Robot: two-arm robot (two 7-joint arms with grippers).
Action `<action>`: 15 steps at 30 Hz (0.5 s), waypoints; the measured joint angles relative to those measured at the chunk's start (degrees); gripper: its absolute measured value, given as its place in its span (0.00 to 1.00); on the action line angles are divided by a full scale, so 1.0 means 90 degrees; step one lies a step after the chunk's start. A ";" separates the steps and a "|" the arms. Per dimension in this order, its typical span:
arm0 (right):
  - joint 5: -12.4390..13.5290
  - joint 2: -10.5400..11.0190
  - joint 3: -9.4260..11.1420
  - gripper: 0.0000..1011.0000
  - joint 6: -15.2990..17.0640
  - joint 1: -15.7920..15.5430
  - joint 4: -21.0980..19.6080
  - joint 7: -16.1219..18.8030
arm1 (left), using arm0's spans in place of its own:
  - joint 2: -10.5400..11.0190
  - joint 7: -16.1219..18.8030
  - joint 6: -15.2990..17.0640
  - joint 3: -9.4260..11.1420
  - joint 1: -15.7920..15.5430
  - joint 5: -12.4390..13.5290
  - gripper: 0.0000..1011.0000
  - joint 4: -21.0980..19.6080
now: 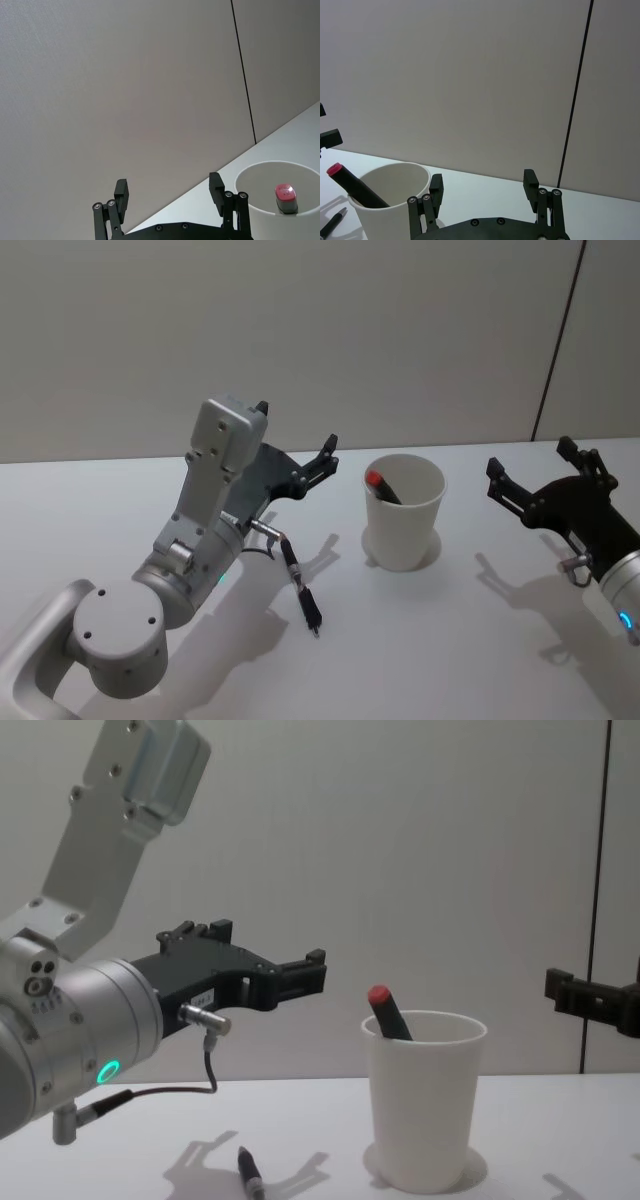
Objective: Place the pen into the pen holder.
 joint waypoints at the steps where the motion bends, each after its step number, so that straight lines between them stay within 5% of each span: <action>1: 0.0000 0.0000 0.0000 0.99 0.0000 0.0000 -0.0001 0.0000 | 0.0000 0.0000 0.0000 0.0000 0.0000 0.0000 0.99 0.0000; 15: 0.0000 0.0000 -0.0004 0.99 -0.0002 0.0000 -0.0004 0.0001 | 0.0043 -0.0040 0.0074 -0.0030 0.0062 -0.0094 0.99 -0.0117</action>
